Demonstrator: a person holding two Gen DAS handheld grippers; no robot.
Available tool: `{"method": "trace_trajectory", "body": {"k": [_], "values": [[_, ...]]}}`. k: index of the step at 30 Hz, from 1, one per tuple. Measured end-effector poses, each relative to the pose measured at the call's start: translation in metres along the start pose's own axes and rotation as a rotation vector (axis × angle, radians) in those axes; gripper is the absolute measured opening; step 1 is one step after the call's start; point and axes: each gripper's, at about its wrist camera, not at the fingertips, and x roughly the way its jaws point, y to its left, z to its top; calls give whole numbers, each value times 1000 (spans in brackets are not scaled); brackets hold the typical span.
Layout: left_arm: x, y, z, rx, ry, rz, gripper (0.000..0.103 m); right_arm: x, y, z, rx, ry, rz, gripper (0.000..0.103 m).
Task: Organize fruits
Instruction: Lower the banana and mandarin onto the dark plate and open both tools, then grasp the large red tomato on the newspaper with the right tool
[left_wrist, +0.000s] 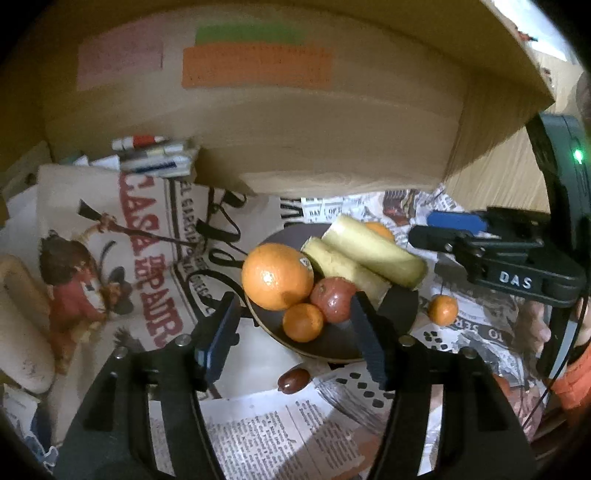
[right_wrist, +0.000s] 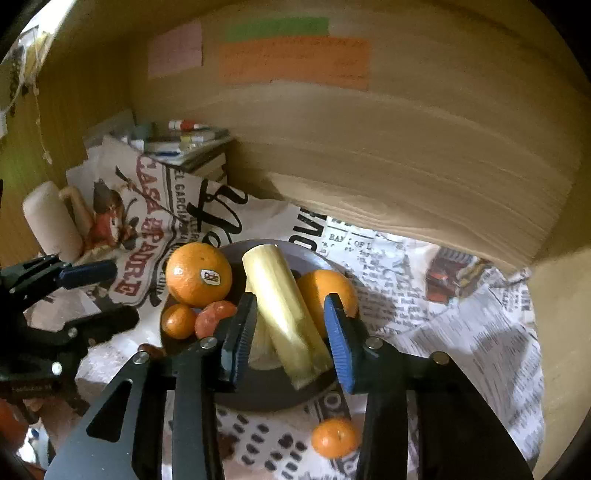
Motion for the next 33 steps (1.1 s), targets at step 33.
{"method": "trace_trajectory", "body": {"k": [33], "values": [[-43, -21, -92, -15, 59, 8, 78, -60, 41, -142, 124, 16, -67, 60]]}}
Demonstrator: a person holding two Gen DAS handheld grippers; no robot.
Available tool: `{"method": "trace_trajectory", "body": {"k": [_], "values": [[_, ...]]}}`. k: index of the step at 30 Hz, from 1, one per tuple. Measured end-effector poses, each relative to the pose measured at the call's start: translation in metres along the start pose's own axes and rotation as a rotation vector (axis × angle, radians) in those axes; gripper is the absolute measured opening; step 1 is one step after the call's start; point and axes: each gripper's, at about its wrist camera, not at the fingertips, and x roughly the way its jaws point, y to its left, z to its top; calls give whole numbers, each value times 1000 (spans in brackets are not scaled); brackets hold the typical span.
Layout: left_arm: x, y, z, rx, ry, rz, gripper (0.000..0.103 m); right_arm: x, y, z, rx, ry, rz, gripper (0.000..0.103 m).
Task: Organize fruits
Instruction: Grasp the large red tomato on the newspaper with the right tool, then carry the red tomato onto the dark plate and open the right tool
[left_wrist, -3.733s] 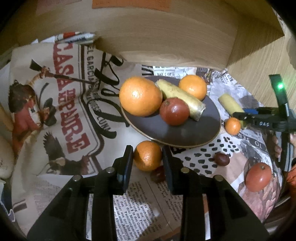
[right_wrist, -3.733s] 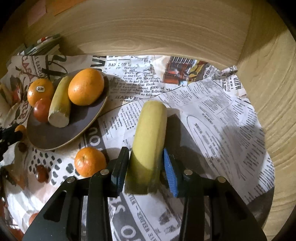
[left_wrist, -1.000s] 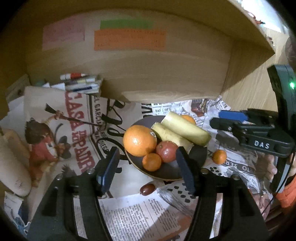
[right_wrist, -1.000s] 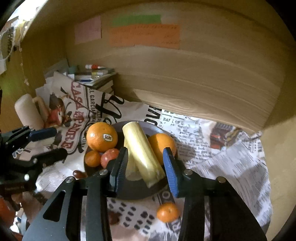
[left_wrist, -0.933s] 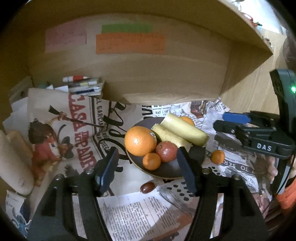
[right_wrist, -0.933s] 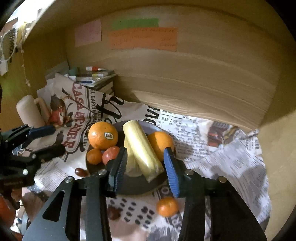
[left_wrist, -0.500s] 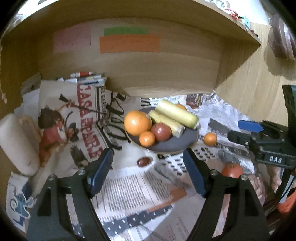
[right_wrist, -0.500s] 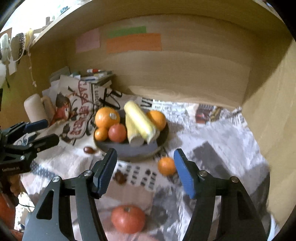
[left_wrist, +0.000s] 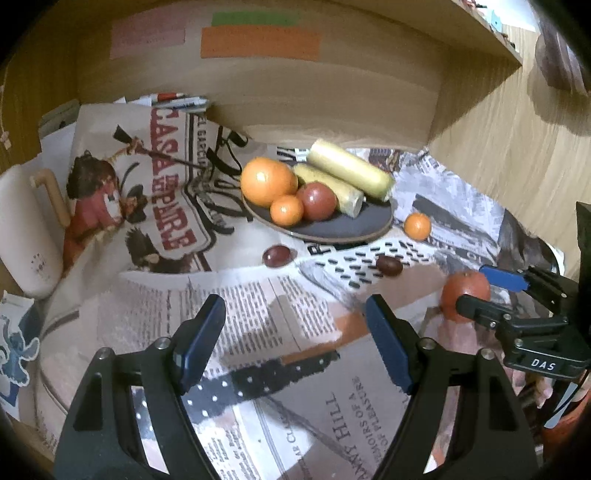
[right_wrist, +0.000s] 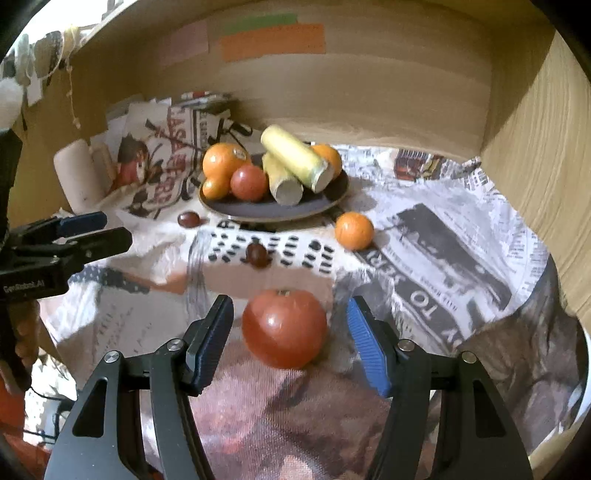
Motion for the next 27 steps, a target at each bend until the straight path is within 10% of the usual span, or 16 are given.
{"method": "trace_trajectory", "body": {"k": [17, 27], "values": [[40, 11, 18, -13, 77, -24, 78, 7, -19, 3, 98, 30, 87, 46], [86, 21, 38, -36, 179, -56, 44, 10, -38, 21, 119, -10, 45, 46]]}}
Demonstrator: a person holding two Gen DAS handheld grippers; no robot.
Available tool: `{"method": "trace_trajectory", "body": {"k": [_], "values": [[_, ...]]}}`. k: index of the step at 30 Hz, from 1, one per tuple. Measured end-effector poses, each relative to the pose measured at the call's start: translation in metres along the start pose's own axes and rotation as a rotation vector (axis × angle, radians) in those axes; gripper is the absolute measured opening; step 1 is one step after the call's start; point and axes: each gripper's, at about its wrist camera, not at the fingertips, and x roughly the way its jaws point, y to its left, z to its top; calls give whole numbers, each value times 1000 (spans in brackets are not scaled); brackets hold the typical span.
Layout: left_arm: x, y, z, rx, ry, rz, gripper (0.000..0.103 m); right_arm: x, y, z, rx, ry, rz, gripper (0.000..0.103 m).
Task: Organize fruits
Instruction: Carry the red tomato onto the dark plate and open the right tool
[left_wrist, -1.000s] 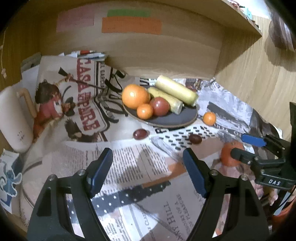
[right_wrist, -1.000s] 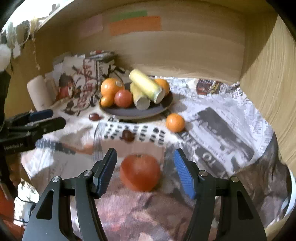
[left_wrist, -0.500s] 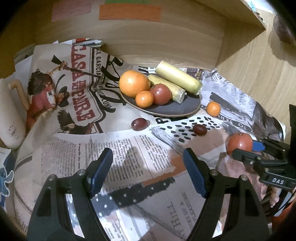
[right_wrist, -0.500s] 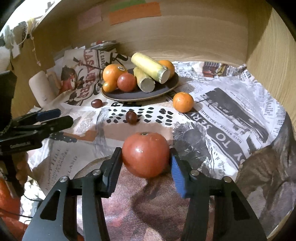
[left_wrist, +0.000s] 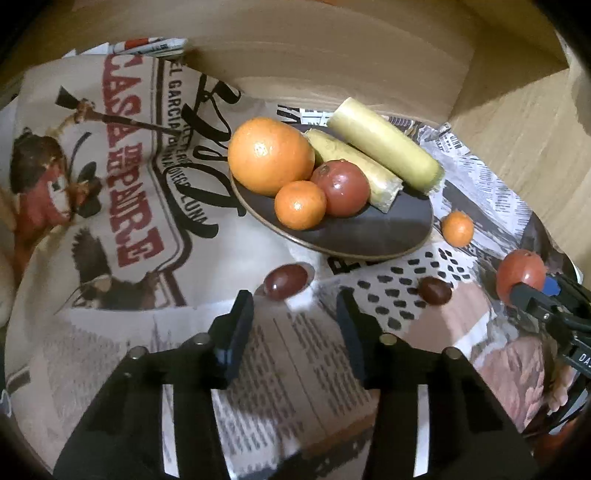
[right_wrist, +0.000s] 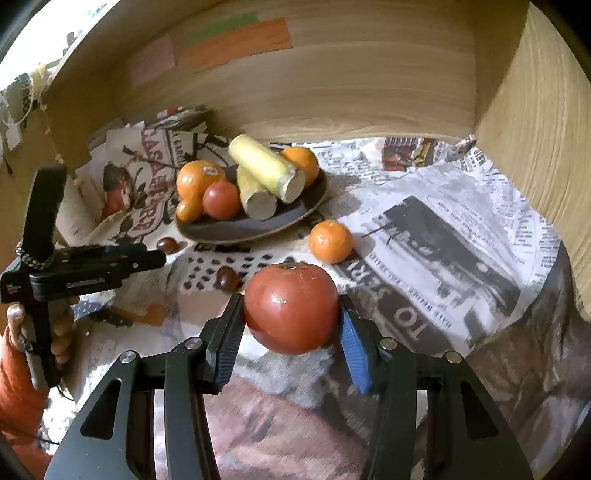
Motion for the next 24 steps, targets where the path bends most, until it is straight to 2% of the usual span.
{"method": "trace_trajectory", "body": {"k": [8, 13, 24], "values": [[11, 0, 9, 7, 10, 36, 25, 7, -4, 6, 6, -3, 8, 46], [2, 0, 7, 10, -26, 45, 25, 10, -1, 12, -6, 1, 17, 46], [-36, 3, 8, 18, -111, -2, 25, 17, 29, 43, -112, -27, 47, 46]]}}
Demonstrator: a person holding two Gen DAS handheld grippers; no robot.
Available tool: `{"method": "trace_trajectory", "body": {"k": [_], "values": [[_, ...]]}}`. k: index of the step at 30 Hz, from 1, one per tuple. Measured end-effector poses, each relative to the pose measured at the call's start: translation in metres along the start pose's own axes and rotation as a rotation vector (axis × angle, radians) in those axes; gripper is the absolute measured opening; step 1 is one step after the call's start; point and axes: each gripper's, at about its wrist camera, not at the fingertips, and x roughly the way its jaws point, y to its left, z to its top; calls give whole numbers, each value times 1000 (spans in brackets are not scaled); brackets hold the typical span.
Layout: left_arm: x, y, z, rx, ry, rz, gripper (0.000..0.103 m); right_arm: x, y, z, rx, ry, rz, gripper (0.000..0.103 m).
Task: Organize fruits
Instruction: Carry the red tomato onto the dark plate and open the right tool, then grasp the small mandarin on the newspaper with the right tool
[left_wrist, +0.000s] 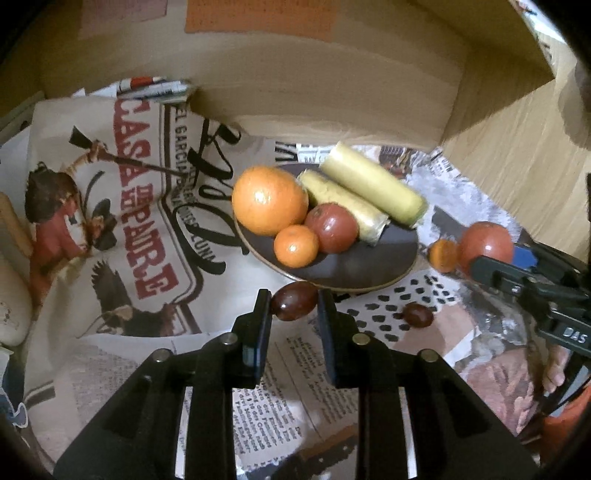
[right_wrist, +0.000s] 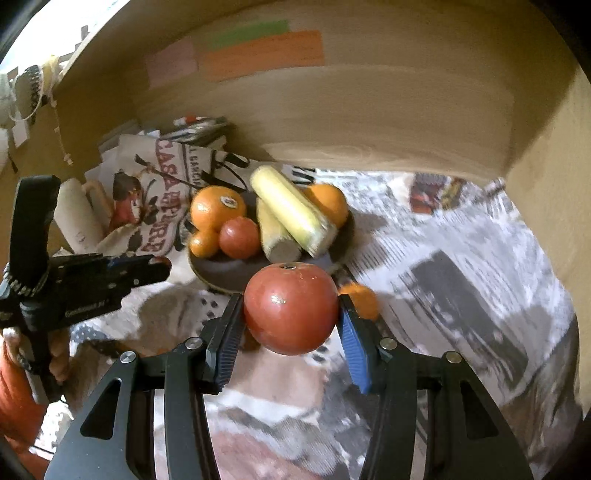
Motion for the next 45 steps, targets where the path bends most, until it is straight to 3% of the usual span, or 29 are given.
{"method": "trace_trajectory", "body": {"k": [12, 22, 28, 31, 37, 45], "values": [[-24, 23, -6, -39, -62, -9, 25, 48, 33, 26, -99, 70, -13, 46], [-22, 34, -9, -67, -66, -16, 25, 82, 33, 22, -78, 149, -7, 47], [-20, 30, -5, -69, -70, -18, 25, 83, 32, 24, -72, 170, 14, 51], [-20, 25, -2, -58, -78, -13, 25, 75, 33, 24, -77, 148, 26, 66], [-11, 15, 10, -39, -65, -24, 25, 53, 31, 23, -101, 93, 17, 66], [22, -7, 21, 9, 13, -55, 25, 24, 2, 21, -69, 31, -39, 66]]}}
